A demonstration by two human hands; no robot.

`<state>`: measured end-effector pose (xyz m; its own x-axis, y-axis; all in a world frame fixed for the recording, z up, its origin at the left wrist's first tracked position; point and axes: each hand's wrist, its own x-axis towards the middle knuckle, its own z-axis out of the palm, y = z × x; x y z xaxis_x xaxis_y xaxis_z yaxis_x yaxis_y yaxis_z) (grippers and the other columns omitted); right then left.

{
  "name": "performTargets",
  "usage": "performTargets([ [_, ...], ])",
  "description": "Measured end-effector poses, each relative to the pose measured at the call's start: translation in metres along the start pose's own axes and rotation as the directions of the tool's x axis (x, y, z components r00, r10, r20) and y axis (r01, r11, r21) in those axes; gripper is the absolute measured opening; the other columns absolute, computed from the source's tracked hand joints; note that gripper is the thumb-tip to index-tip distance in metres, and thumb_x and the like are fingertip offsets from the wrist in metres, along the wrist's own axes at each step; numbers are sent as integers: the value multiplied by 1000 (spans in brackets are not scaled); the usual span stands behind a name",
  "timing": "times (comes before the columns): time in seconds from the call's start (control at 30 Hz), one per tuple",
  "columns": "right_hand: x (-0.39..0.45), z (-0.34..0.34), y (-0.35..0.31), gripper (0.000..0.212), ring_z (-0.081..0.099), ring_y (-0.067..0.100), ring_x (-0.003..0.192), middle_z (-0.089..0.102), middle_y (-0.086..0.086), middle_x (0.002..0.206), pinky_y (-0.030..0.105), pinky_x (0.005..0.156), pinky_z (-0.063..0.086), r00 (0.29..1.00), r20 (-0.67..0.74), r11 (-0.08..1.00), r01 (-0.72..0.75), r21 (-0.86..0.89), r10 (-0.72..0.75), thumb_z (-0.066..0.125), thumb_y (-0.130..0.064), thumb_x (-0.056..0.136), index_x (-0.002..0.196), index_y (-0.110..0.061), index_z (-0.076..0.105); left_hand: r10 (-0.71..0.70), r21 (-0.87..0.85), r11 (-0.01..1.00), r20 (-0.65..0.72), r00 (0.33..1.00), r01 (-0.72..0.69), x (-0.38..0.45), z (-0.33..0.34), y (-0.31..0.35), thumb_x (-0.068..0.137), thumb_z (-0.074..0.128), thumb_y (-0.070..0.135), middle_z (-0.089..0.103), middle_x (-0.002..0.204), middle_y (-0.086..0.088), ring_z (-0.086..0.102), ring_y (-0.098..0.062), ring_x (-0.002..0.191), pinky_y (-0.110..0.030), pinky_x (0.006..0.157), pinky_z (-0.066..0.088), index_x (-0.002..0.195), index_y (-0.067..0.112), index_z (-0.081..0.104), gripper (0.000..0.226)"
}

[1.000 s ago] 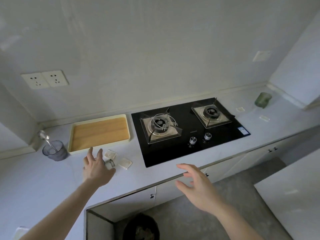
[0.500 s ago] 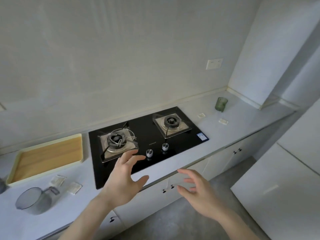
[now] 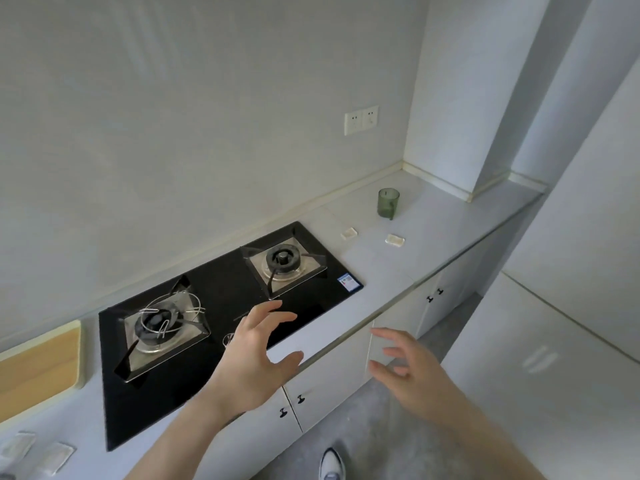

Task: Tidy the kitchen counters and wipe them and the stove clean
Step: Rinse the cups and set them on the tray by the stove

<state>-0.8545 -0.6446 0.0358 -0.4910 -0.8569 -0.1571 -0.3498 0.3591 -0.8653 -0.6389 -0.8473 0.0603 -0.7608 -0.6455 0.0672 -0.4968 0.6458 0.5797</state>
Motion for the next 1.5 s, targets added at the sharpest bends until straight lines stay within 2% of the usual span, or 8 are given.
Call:
performTargets([
  [0.2,58,-40,17,41,53,-3,118,47,-34,120,11,86,44,994,-49,995,-97,4,97,67,-41,94,129,-52,48,42,-22,999,17,999,-41,90,22,9,89,74,45,33,153,23,37,-10,141,-29,113,40,140,44,50,56],
  [0.67,249,-113,37,43,55,4,122,48,-25,137,33,101,54,992,-95,996,-84,38,87,73,-49,86,118,-64,49,53,-68,996,59,997,-49,269,30,-11,83,74,49,38,149,26,36,-9,143,-41,117,39,133,48,53,54],
  [0.77,289,-125,43,41,57,0,115,49,-25,137,21,90,54,992,-82,995,-99,22,100,71,-59,82,118,-61,50,9,-80,997,42,999,-6,282,29,-20,80,74,51,38,147,28,38,-8,141,-41,114,43,127,54,52,52],
  [0.87,340,-142,51,44,56,-3,108,47,-23,140,10,78,44,993,-32,994,-114,2,114,70,-40,93,132,-45,49,-60,-53,997,-6,998,59,291,31,-27,82,78,45,41,146,25,41,-6,137,-36,113,44,126,57,45,56],
  [1.1,458,-176,97,60,51,11,128,47,-13,144,40,109,45,973,41,973,-228,23,226,67,-33,92,147,-28,44,-352,-24,936,-131,927,352,301,50,-26,85,79,40,43,145,22,43,-13,133,-32,108,39,135,40,56,54],
  [1.3,564,-187,156,39,53,15,64,47,-5,95,33,66,47,919,61,915,-394,90,389,71,-34,67,93,-40,43,-495,-61,867,-205,844,494,310,76,-3,86,78,43,40,145,26,41,-10,134,-29,108,38,136,42,55,55],
  [1.4,602,-184,173,35,56,24,58,52,9,90,34,59,49,908,12,903,-417,103,418,71,-19,80,107,-20,48,-553,-83,831,-218,804,549,307,89,7,86,76,45,40,144,27,41,-8,134,-28,107,37,128,54,49,51],
  [1.5,633,-179,190,61,61,27,68,63,17,111,31,50,51,876,-58,865,-459,201,479,72,-20,83,136,-11,44,-610,-122,791,-233,758,599,295,97,16,86,75,48,39,142,31,41,-6,132,-31,109,39,122,63,43,50],
])
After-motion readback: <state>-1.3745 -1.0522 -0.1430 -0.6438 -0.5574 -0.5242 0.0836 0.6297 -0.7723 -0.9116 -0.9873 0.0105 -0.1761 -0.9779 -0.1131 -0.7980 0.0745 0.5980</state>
